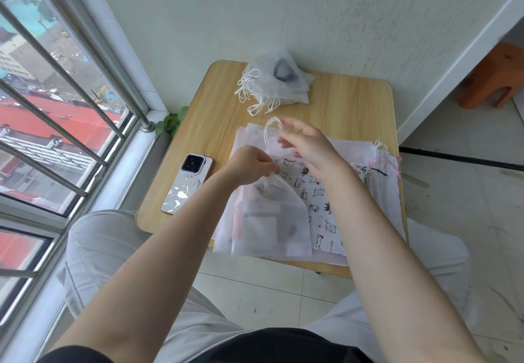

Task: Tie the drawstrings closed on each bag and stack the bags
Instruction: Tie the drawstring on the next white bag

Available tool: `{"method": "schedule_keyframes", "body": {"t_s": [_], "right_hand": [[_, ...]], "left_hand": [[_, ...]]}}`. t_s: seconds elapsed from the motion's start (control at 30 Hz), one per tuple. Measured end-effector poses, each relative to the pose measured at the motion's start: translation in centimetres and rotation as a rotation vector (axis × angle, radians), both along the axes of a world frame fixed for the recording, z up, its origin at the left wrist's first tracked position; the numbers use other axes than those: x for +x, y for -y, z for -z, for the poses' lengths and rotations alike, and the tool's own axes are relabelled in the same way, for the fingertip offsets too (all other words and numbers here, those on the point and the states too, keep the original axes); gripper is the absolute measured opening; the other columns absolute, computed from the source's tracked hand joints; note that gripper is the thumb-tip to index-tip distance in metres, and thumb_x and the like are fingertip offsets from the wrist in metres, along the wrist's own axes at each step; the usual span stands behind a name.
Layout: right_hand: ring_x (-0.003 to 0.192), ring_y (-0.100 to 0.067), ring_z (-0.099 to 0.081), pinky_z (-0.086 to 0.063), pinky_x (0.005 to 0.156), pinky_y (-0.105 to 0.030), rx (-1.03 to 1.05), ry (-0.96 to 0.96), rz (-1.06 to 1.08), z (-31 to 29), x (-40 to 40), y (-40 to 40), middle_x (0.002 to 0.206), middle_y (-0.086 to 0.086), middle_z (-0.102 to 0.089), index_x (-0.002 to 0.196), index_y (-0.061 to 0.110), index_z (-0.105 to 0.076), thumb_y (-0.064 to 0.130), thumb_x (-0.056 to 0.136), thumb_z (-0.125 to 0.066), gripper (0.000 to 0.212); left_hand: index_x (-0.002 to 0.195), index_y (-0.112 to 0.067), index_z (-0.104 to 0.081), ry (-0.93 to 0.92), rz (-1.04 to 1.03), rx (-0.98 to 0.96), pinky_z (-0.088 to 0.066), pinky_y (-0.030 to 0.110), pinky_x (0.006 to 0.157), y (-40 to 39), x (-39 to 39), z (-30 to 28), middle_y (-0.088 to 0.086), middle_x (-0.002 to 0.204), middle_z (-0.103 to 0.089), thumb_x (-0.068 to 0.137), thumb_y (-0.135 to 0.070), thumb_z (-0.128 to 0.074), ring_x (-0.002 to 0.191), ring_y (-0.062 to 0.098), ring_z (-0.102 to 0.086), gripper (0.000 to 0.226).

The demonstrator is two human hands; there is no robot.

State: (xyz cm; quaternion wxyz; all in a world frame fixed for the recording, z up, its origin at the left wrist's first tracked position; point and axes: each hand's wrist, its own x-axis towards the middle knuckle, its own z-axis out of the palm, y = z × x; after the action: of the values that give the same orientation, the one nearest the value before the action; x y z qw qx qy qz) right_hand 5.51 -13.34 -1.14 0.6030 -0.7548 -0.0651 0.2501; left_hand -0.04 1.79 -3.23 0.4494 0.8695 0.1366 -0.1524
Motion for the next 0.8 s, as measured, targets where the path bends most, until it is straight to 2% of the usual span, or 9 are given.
{"method": "schedule_keyframes", "body": {"t_s": [0.07, 0.1, 0.17, 0.23, 0.33, 0.43, 0.5, 0.63, 0.8], "right_hand": [[0.1, -0.009, -0.06, -0.045, 0.078, -0.022, 0.034, 0.042, 0.015, 0.2, 0.1, 0.0, 0.112, 0.005, -0.063, 0.13, 0.054, -0.046, 0.029, 0.093, -0.06, 0.047], [0.099, -0.009, -0.06, -0.045, 0.078, -0.023, 0.001, 0.068, 0.016, 0.5, 0.2, 0.0, 0.114, 0.005, -0.063, 0.129, 0.055, -0.044, 0.026, 0.091, -0.061, 0.051], [0.092, -0.01, -0.062, -0.046, 0.076, -0.022, -0.102, 0.109, -0.035, 1.2, 0.0, 0.2, 0.107, 0.006, -0.065, 0.123, 0.039, -0.059, 0.016, 0.088, -0.064, 0.042], [0.084, -0.007, -0.065, -0.049, 0.076, -0.019, -0.137, 0.091, -0.112, 1.9, -0.6, 0.1, 0.093, 0.004, -0.071, 0.105, 0.021, -0.071, 0.004, 0.085, -0.067, 0.026], [0.077, -0.004, -0.067, -0.053, 0.078, -0.016, -0.097, 0.07, -0.11, 2.7, -1.9, -0.4, 0.083, 0.002, -0.072, 0.09, 0.016, -0.071, -0.002, 0.081, -0.072, 0.02], [0.084, -0.018, -0.071, -0.057, 0.087, -0.034, -0.112, 0.115, -0.014, 3.7, -2.1, -0.8, 0.086, -0.007, -0.075, 0.084, 0.01, -0.072, 0.002, 0.076, -0.079, 0.013], [0.08, -0.02, -0.07, -0.057, 0.085, -0.039, -0.126, 0.123, 0.022, 3.8, -2.0, -0.9, 0.085, -0.012, -0.075, 0.08, 0.008, -0.071, 0.004, 0.073, -0.082, 0.014], [0.072, -0.016, -0.067, -0.056, 0.077, -0.032, -0.114, 0.089, -0.002, 3.3, -1.9, -0.5, 0.084, -0.014, -0.073, 0.087, 0.005, -0.065, 0.006, 0.085, -0.072, 0.007], [0.076, -0.022, -0.069, -0.058, 0.071, -0.029, 0.104, -0.232, 0.034, 3.4, -1.9, 0.6, 0.089, -0.013, -0.07, 0.09, 0.007, -0.051, 0.004, 0.101, -0.046, 0.012]], "left_hand": [[0.081, -0.014, -0.078, -0.013, -0.038, -0.06, -0.036, 0.02, 0.055, -0.2, 0.0, 0.0, -0.005, 0.065, -0.063, 0.089, -0.023, -0.064, 0.06, 0.011, -0.045, 0.018], [0.083, -0.014, -0.078, -0.031, -0.068, -0.105, -0.035, 0.019, 0.052, -0.3, 0.1, -0.1, -0.005, 0.065, -0.063, 0.088, -0.022, -0.063, 0.057, 0.012, -0.043, 0.018], [0.084, -0.009, -0.077, -0.075, -0.121, -0.183, -0.029, 0.017, 0.042, -0.7, 0.1, -0.4, -0.004, 0.064, -0.061, 0.086, -0.02, -0.06, 0.05, 0.012, -0.038, 0.02], [0.084, -0.006, -0.075, -0.105, -0.153, -0.234, -0.024, 0.017, 0.038, -0.8, -0.1, -0.5, -0.004, 0.063, -0.061, 0.087, -0.02, -0.056, 0.045, 0.011, -0.037, 0.023], [0.082, -0.007, -0.067, -0.136, -0.189, -0.286, -0.024, 0.018, 0.039, -0.9, -0.2, -0.4, -0.003, 0.061, -0.063, 0.089, -0.017, -0.052, 0.046, 0.012, -0.037, 0.02], [0.079, -0.009, -0.066, -0.161, -0.198, -0.312, -0.023, 0.02, 0.042, -1.2, -0.3, -0.2, -0.002, 0.062, -0.065, 0.09, -0.021, -0.055, 0.048, 0.013, -0.038, 0.02], [0.077, -0.01, -0.067, -0.17, -0.191, -0.304, -0.023, 0.023, 0.045, -1.4, -0.3, -0.2, -0.003, 0.064, -0.067, 0.089, -0.024, -0.055, 0.049, 0.013, -0.038, 0.022], [0.086, -0.003, -0.072, -0.134, -0.213, -0.334, -0.027, 0.024, 0.047, -1.5, -0.3, 0.0, 0.003, 0.075, -0.071, 0.087, -0.023, -0.061, 0.049, 0.013, -0.043, 0.022], [0.089, 0.003, -0.071, -0.05, -0.212, -0.35, -0.031, 0.022, 0.05, -2.1, -0.5, 0.7, -0.002, 0.071, -0.07, 0.09, -0.019, -0.065, 0.05, 0.012, -0.044, 0.023]]}}
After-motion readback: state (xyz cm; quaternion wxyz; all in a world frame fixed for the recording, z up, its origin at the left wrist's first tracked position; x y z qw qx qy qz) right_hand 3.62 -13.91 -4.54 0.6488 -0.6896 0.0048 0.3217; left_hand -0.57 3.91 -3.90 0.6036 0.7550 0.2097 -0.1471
